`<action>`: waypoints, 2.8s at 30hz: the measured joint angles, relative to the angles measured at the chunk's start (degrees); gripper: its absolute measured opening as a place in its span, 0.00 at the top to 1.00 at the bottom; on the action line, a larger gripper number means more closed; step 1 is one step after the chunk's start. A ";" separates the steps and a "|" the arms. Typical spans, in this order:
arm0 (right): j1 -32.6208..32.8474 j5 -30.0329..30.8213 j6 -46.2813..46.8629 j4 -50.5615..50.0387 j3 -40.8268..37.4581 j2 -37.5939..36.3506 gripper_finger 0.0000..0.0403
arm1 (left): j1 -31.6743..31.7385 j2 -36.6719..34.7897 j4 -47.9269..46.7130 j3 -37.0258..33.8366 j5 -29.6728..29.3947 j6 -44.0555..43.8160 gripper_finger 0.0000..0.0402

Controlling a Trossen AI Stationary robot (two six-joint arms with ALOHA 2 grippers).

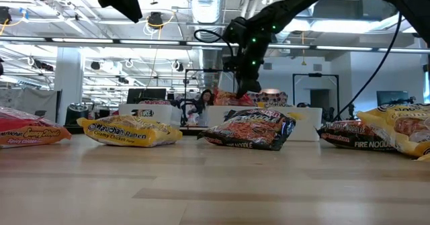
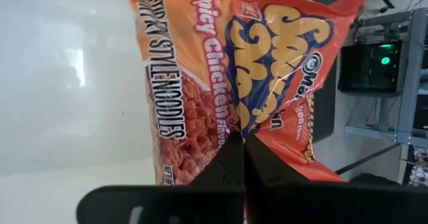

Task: Sort Maruchan noodles
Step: Put the red noodle pack into the middle white bin, then put the black noodle pack into the left white bin

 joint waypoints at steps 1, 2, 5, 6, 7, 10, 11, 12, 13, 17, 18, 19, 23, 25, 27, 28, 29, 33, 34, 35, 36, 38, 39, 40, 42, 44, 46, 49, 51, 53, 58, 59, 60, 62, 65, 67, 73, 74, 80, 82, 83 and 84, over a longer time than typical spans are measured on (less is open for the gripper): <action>-0.15 -0.05 0.00 0.01 0.00 0.00 0.99 | 0.00 0.00 0.00 0.00 0.00 0.00 0.67; -0.17 -0.41 -0.02 0.10 0.00 -0.02 0.99 | 0.00 0.02 0.00 0.00 0.00 0.00 0.67; -0.20 -0.92 0.00 0.13 0.00 -0.04 0.99 | 0.00 0.00 0.00 0.00 0.00 0.02 0.67; -0.18 -0.92 0.00 -0.05 0.00 -0.04 0.99 | 0.00 0.00 -0.01 0.00 0.00 0.07 0.67; -0.17 -0.94 0.01 -0.36 0.00 -0.04 0.99 | 0.00 0.00 -0.02 0.00 0.00 0.26 0.67; -0.13 -1.03 0.00 -1.32 0.00 -0.07 0.98 | 0.00 0.00 -0.02 0.00 0.02 0.92 0.67; -0.11 -1.07 0.02 -1.37 0.00 -0.07 0.97 | 0.00 0.00 -0.02 0.00 0.02 0.94 0.67; -0.05 -1.07 0.02 -1.30 0.00 -0.07 0.96 | 0.00 0.01 -0.02 0.00 0.02 0.94 0.67; -0.04 -1.07 0.00 -1.27 0.00 -0.07 0.94 | 0.00 0.01 -0.02 0.00 0.02 0.94 0.67; -0.02 -1.05 0.19 -1.13 0.00 -0.07 0.89 | 0.00 0.01 -0.04 0.00 0.02 0.94 0.67; -0.03 -1.05 0.55 -1.09 0.00 -0.07 0.88 | 0.00 0.01 -0.04 0.00 0.02 0.93 0.67; -0.04 -1.07 0.96 -1.10 0.00 -0.07 0.87 | 0.00 0.00 -0.04 0.00 0.04 0.94 0.67; -0.02 -1.05 2.68 -1.09 0.00 -0.08 0.83 | 0.00 0.02 -0.07 0.00 0.04 0.92 0.67; -0.04 -1.05 3.64 -1.11 0.00 -0.09 0.81 | 0.00 0.02 -0.07 0.00 0.04 0.92 0.67; -0.04 -1.05 4.81 -1.13 0.00 -0.09 0.79 | 0.00 0.00 -0.07 0.00 0.04 0.92 0.67; -0.04 -1.05 5.62 -1.25 0.00 -0.09 0.78 | 0.00 0.00 -0.07 0.00 0.04 0.92 0.67; -0.04 -1.05 6.57 -1.68 0.00 -0.11 0.77 | 0.00 0.01 -0.07 0.00 0.04 0.92 0.67; -0.04 -1.06 11.19 -6.00 0.00 -0.15 0.75 | 0.00 0.02 -0.07 0.00 0.04 0.45 0.67; -0.04 -1.05 12.35 -7.17 0.01 -0.15 0.75 | 0.00 0.00 -0.07 0.00 0.04 0.30 0.67; -0.05 -1.06 13.39 -7.79 0.01 -0.15 0.75 | 0.00 0.02 -0.07 0.00 0.04 0.28 0.67; -0.06 -1.08 14.39 -8.22 0.02 -0.16 0.75 | 0.00 0.01 -0.06 0.00 0.04 0.28 0.67; -0.05 -1.16 15.95 -8.70 0.00 -0.17 0.75 | 0.00 0.01 -0.06 0.00 0.04 0.22 0.67; 0.12 -1.15 16.20 -8.65 0.00 -0.17 0.75 | 0.00 0.01 -0.07 0.00 0.04 0.22 0.67; 0.27 -1.05 16.19 -8.58 0.02 -0.17 0.75 | 0.00 0.01 -0.07 0.00 0.04 0.22 0.67; 0.29 -1.07 16.27 -8.44 0.02 -0.17 0.75 | 0.00 0.00 -0.07 0.00 0.04 0.22 0.67; 0.61 -1.11 18.12 -9.14 0.03 -0.20 0.75 | 0.00 0.00 -0.07 0.00 0.04 0.22 0.67; 0.96 -1.70 20.10 -11.06 0.04 -0.69 0.75 | 0.00 0.00 -0.17 0.00 0.04 0.20 0.67; 1.74 -5.99 22.78 -14.46 0.04 -1.77 0.75 | 0.00 0.01 -0.27 0.00 0.03 0.20 0.67; 2.63 -8.89 25.12 -16.28 0.04 -2.17 0.75 | 0.00 0.00 -0.28 0.00 0.02 0.10 0.67; 3.41 -10.87 27.49 -17.55 0.04 -2.23 0.75 | 0.00 0.00 -0.30 0.00 0.02 -0.09 0.67; 5.16 -14.85 31.00 -18.90 0.04 -2.23 0.75 | 0.00 0.00 -0.33 0.00 0.02 -0.09 0.67; 5.64 -14.85 31.43 -19.25 0.04 -2.23 0.75 | 0.00 0.02 -0.33 0.00 0.04 -0.22 0.67; 6.10 -14.86 31.98 -19.61 0.04 -2.23 0.75 | 0.00 0.01 -0.34 0.00 0.04 -0.56 0.67; 7.14 -14.87 33.21 -20.88 0.32 -2.23 0.75 | 0.00 0.00 -0.35 0.00 0.18 -1.31 0.67; 8.49 -15.11 33.94 -26.04 2.91 -2.23 0.75 | 0.00 0.01 -0.39 0.00 2.27 -1.97 0.67; 9.47 -14.87 33.87 -28.24 4.46 -2.32 0.75 | -0.02 0.00 -0.39 0.00 3.38 -1.84 0.67; 12.30 -15.39 34.64 -32.26 8.34 -2.27 0.75 | -0.04 0.00 -0.53 0.00 4.73 -2.79 0.67; 12.61 -16.49 34.74 -33.09 8.62 -2.27 0.75 | -0.04 0.00 -0.62 0.00 5.33 -2.97 0.67; 13.01 -27.85 37.46 -34.92 8.72 -2.27 0.70 | -0.04 0.01 -2.27 0.00 7.99 -4.41 0.67; 13.00 -29.00 37.92 -36.75 8.72 -2.27 0.68 | -0.04 0.00 -3.59 0.00 9.34 -5.25 0.67; 12.96 -29.09 38.01 -38.20 8.72 -2.27 0.66 | -0.02 0.00 -4.56 0.00 10.17 -5.53 0.67; 12.94 -29.09 38.03 -39.86 8.72 -2.27 0.65 | -0.02 0.01 -5.38 0.00 10.76 -5.67 0.67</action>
